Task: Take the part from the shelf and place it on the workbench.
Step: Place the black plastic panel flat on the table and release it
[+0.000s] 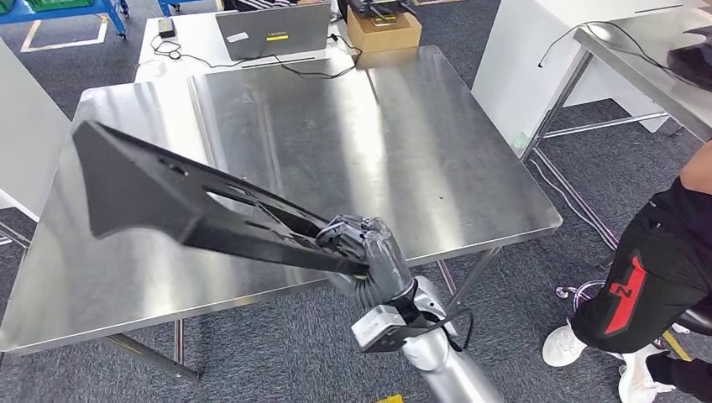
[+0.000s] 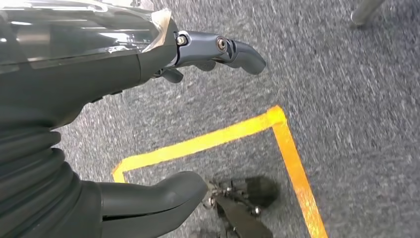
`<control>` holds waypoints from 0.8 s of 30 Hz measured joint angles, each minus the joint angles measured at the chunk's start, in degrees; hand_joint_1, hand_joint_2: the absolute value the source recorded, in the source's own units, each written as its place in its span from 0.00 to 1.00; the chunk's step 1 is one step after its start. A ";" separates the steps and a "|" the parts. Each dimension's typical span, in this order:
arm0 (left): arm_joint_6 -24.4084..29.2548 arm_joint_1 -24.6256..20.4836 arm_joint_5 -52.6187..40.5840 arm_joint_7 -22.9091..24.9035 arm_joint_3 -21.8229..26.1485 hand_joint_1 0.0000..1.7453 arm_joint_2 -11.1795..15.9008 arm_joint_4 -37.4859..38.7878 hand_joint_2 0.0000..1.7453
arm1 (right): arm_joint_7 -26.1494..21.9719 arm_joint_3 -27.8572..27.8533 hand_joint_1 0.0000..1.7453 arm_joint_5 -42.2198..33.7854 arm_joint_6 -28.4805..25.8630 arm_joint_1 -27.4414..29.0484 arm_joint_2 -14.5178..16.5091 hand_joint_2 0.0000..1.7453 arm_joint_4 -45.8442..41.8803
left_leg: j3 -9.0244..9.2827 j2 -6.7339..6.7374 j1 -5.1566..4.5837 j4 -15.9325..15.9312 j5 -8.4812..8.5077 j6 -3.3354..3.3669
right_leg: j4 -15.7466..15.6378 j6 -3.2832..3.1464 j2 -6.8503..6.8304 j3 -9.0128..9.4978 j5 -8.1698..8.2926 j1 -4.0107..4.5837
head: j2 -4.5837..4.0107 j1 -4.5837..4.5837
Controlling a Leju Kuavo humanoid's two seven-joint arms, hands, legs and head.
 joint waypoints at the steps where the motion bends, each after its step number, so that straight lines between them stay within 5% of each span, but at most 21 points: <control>1: 0.72 -0.01 0.05 -0.07 0.01 0.00 -0.17 0.00 1.00 | 1.27 0.01 1.00 3.97 -1.74 -0.23 -0.31 1.00 0.00 | 0.04 -0.02 0.02 0.00 -0.20 0.09 | 3.38 -0.01 -0.02 -2.49 -1.23 -0.05 | 0.00 0.02; 3: 1.52 0.02 0.08 -0.17 0.01 0.00 -0.55 0.00 1.00 | 2.96 0.00 1.00 8.98 -3.90 -0.58 -0.94 1.00 0.20 | 0.27 -0.15 0.03 0.01 -0.72 0.11 | 6.40 0.38 -0.04 -5.99 -2.59 -0.14 | 0.00 0.03; 4: 1.68 0.03 0.10 -0.20 0.01 0.00 -0.73 -0.01 1.00 | 3.25 -0.01 1.00 9.75 -4.29 -0.74 -1.17 1.00 0.31 | 0.55 -0.26 0.04 0.02 -1.02 0.01 | 4.98 0.94 -0.06 -6.30 -1.67 -0.22 | 0.00 0.03; 6: 1.87 0.03 0.10 -0.25 0.01 0.00 -1.03 -0.01 1.00 | 3.43 -0.01 1.00 10.18 -4.56 -1.06 -1.46 1.00 0.47 | 1.32 -0.45 0.09 0.02 -1.69 -0.33 | -2.14 2.22 -0.21 -4.63 3.08 -0.46 | 0.00 0.04; 7: 1.91 0.03 0.10 -0.25 0.01 0.00 -1.11 -0.01 1.00 | 3.47 -0.01 1.00 10.28 -4.62 -1.19 -1.56 1.00 0.54 | 1.71 -0.53 0.07 0.05 -2.03 -0.59 | -5.46 2.29 -0.37 -3.76 5.07 -0.48 | 0.00 0.03; 10: 1.99 0.04 0.09 -0.27 0.02 0.00 -1.13 -0.01 1.00 | 4.03 0.03 1.00 11.63 -5.11 -1.57 -1.78 1.00 0.77 | 1.93 -0.58 -0.15 0.19 -2.83 -1.39 | -8.93 0.14 -0.75 -2.58 7.08 -0.33 | 0.00 0.04; 11: 2.06 0.05 0.08 -0.27 0.01 0.00 -1.11 -0.01 1.00 | 4.75 0.06 1.00 13.40 -5.69 -1.86 -1.81 1.00 0.91 | 1.80 -0.50 -0.18 0.18 -2.99 -1.05 | -9.02 -0.34 -0.73 -2.30 7.40 -0.38 | 0.00 0.04; 14: 2.12 0.01 -0.15 -0.23 -0.22 0.00 -1.12 -0.02 1.00 | 9.47 0.39 1.00 24.12 -8.12 -4.54 -1.90 1.00 3.11 | 1.85 -0.18 -0.16 -0.05 -3.14 0.40 | -9.15 -0.49 -0.39 -2.08 7.69 -0.37 | 0.00 -0.03; 20: 1.94 -0.13 -0.24 0.86 -1.35 0.00 -1.15 -0.02 1.00 | 17.61 0.56 1.00 36.35 -9.61 -14.82 -1.96 1.00 16.45 | 2.14 0.09 -0.07 -0.62 -3.09 0.31 | -9.15 -0.78 -0.13 -2.09 7.51 -0.18 | 0.00 -0.02; 24: 1.92 -0.14 -0.18 1.49 -2.00 0.00 -1.21 -0.02 1.00 | 19.97 0.48 1.00 41.09 -13.28 -22.25 -2.01 1.00 28.63 | 2.20 0.09 0.06 -0.67 -2.99 -0.64 | -9.11 -0.83 -0.15 -2.09 7.51 0.00 | 0.00 -0.02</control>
